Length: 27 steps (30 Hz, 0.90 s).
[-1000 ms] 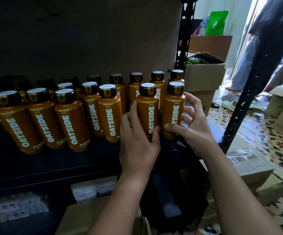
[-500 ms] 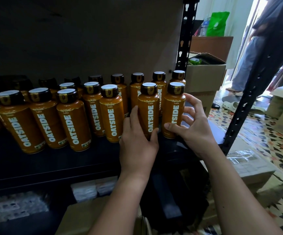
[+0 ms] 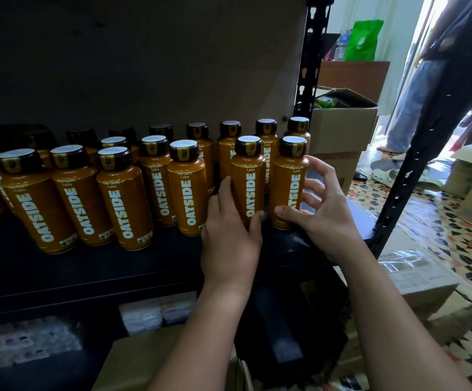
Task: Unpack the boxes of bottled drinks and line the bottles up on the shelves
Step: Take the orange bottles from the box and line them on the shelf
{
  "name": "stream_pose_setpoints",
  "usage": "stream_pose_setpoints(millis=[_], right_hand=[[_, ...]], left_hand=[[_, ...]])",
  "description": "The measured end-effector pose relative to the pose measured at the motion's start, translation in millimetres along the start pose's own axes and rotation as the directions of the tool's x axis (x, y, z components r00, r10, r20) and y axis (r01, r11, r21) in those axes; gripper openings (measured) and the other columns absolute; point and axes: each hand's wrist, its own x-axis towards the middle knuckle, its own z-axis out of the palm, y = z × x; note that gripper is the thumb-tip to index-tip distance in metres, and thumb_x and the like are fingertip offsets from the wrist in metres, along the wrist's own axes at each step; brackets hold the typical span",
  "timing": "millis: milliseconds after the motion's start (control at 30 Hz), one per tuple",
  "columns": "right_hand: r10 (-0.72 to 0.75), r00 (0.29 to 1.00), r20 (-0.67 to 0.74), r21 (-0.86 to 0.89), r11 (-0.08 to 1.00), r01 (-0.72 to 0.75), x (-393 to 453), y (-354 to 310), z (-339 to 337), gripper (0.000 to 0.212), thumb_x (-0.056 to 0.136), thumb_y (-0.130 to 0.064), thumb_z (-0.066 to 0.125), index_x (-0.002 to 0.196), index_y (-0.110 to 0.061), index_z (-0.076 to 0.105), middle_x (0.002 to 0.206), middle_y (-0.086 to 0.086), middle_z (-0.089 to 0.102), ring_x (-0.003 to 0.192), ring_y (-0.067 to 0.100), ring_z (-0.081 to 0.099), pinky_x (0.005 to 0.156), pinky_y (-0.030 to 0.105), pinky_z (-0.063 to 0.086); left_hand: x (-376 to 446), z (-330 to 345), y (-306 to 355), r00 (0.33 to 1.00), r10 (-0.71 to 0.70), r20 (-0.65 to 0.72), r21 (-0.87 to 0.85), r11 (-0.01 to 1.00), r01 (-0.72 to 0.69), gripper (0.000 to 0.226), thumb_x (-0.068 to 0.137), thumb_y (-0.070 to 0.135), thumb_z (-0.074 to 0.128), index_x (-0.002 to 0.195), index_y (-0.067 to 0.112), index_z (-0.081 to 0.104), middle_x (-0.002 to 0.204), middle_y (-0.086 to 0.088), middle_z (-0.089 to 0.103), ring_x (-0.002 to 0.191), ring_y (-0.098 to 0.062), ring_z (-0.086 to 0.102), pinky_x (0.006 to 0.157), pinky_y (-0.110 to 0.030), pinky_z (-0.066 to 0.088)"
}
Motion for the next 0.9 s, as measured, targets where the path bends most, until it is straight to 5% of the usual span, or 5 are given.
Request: stream_pose_setpoints(millis=[400, 533, 667, 900], right_hand=[[-0.008, 0.999, 0.054, -0.073, 0.997, 0.012, -2.4, -3.6, 6.0, 0.077, 0.077, -0.020, 0.084, 0.135, -0.040, 0.037, 0.116, -0.025, 0.057, 0.101, -0.015, 0.059, 0.079, 0.010, 0.055], [0.007, 0.998, 0.068, -0.083, 0.997, -0.001, -1.4, -3.5, 4.8, 0.077, 0.079, -0.019, 0.083, 0.138, -0.038, 0.037, 0.116, -0.026, 0.057, 0.101, -0.017, 0.058, 0.081, 0.010, 0.055], [0.026, 0.993, 0.115, -0.084, 0.996, -0.016, 0.8, -5.7, 4.9, 0.082, 0.081, -0.020, 0.082, 0.147, -0.034, 0.034, 0.120, -0.023, 0.056, 0.109, -0.007, 0.058, 0.085, 0.018, 0.056], [0.041, 0.990, 0.138, -0.107, 0.994, -0.026, 0.8, -8.3, 11.9, 0.084, 0.081, -0.020, 0.081, 0.147, -0.035, 0.031, 0.121, -0.022, 0.054, 0.112, -0.001, 0.057, 0.093, 0.026, 0.054]], left_hand=[[-3.6, 1.2, 2.2, 1.000, -0.005, 0.000, 0.158, 0.988, 0.005, 0.069, 0.098, 0.040, 0.065, 0.157, 0.016, 0.036, 0.149, -0.002, 0.054, 0.137, -0.021, 0.053, 0.109, -0.033, 0.042], [-14.1, -12.7, -1.8, 0.999, 0.023, 0.049, 0.171, 0.985, -0.031, 0.056, 0.098, 0.039, 0.066, 0.147, 0.015, 0.052, 0.136, -0.002, 0.065, 0.124, -0.018, 0.063, 0.098, -0.019, 0.040], [-29.3, -36.9, -25.5, 0.964, 0.228, 0.138, 0.181, 0.951, -0.251, 0.036, 0.102, 0.037, 0.061, 0.128, 0.015, 0.069, 0.119, -0.001, 0.073, 0.112, -0.014, 0.068, 0.088, -0.021, 0.050], [-19.7, -83.1, -80.1, 0.792, 0.564, 0.235, 0.227, 0.760, -0.609, 0.041, 0.100, 0.042, 0.056, 0.113, 0.009, 0.077, 0.113, -0.002, 0.075, 0.111, -0.014, 0.068, 0.085, -0.035, 0.060]])
